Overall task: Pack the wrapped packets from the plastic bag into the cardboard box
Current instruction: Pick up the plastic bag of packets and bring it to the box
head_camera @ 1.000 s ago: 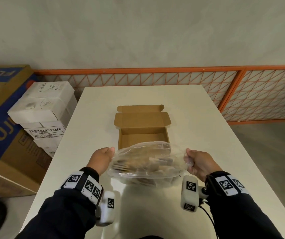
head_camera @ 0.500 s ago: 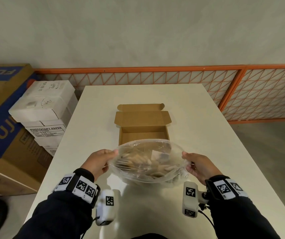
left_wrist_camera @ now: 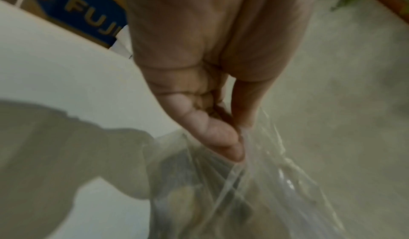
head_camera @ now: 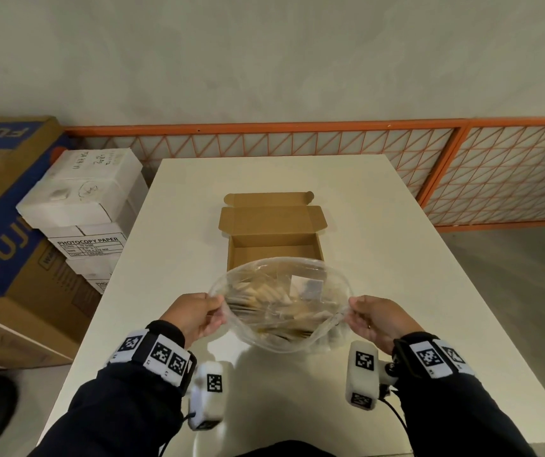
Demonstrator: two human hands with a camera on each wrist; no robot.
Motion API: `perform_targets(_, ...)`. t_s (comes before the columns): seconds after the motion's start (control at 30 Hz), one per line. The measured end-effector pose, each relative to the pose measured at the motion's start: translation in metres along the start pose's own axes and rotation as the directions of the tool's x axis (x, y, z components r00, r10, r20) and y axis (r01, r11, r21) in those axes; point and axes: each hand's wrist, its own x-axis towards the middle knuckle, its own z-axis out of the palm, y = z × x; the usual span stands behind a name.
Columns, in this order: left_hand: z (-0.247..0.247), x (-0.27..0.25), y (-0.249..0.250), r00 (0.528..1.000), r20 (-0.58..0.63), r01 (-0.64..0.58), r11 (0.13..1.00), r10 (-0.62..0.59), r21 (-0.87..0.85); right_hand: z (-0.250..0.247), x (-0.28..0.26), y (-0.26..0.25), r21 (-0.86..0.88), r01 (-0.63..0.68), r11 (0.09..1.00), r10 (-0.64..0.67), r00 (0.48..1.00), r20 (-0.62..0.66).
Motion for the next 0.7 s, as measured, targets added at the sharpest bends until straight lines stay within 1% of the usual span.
perform_targets(0.07, -0.001, 0.000, 0.000, 1.000, 0.017, 0.017, 0.980, -0.014, -0.199, -0.001, 0.000, 0.001, 0.181, -0.014, 0.983, 0.016, 1.000, -0.005)
perform_targets(0.13, -0.001, -0.001, -0.001, 0.997, 0.060, 0.069, 0.910, -0.048, -0.408, -0.003, 0.001, 0.002, 0.376, -0.039, 0.926, 0.038, 0.999, 0.010)
perform_targets(0.2, 0.000, -0.003, -0.006, 0.991, 0.101, 0.133, 0.837, -0.093, -0.531, -0.006, 0.001, 0.007, 0.501, -0.066, 0.863, 0.057, 0.998, 0.033)
perform_targets(0.23, 0.001, -0.002, -0.009, 0.986, 0.110, 0.164, 0.818, -0.123, -0.552, -0.006, 0.001, 0.009, 0.532, -0.077, 0.843, 0.062, 0.997, 0.046)
perform_targets(0.3, 0.004, -0.001, -0.016, 0.980, 0.112, 0.201, 0.808, -0.166, -0.554, -0.009, 0.004, 0.016, 0.561, -0.091, 0.823, 0.065, 0.996, 0.067)
perform_targets(0.4, 0.006, 0.002, -0.019, 0.978, 0.119, 0.210, 0.813, -0.173, -0.543, -0.008, 0.008, 0.020, 0.548, -0.123, 0.827, 0.076, 0.991, 0.107)
perform_targets(0.47, 0.006, 0.002, -0.016, 0.980, 0.111, 0.199, 0.831, -0.166, -0.519, -0.007, 0.012, 0.020, 0.476, -0.126, 0.870, 0.084, 0.991, 0.108)
perform_targets(0.5, 0.005, 0.002, -0.013, 0.982, 0.097, 0.190, 0.844, -0.164, -0.502, -0.007, 0.013, 0.020, 0.419, -0.107, 0.902, 0.077, 0.993, 0.088)
perform_targets(0.53, 0.006, 0.002, -0.011, 0.985, 0.083, 0.174, 0.861, -0.153, -0.479, -0.007, 0.011, 0.019, 0.340, -0.065, 0.938, 0.055, 0.998, 0.038)
perform_targets(0.57, 0.007, 0.001, -0.007, 0.990, 0.049, 0.142, 0.889, -0.134, -0.436, -0.006, 0.011, 0.017, 0.217, -0.006, 0.976, 0.011, 1.000, -0.021)
perform_targets(0.6, 0.008, 0.001, -0.005, 0.995, 0.003, 0.097, 0.919, -0.104, -0.381, -0.005, 0.009, 0.014, 0.049, 0.049, 0.998, -0.045, 0.996, -0.076)
perform_targets(0.63, 0.010, 0.000, -0.002, 0.997, -0.053, 0.037, 0.957, -0.055, -0.288, -0.003, 0.006, 0.010, -0.143, 0.103, 0.984, -0.120, 0.986, -0.118)
perform_targets(0.67, 0.011, -0.001, -0.001, 0.996, -0.094, -0.016, 0.986, 0.001, -0.163, 0.000, 0.003, 0.006, -0.305, 0.152, 0.940, -0.202, 0.970, -0.137)
perform_targets(0.7, 0.013, 0.000, 0.000, 0.992, -0.112, -0.056, 0.998, 0.051, -0.039, 0.001, 0.005, 0.003, -0.425, 0.197, 0.883, -0.284, 0.947, -0.151)
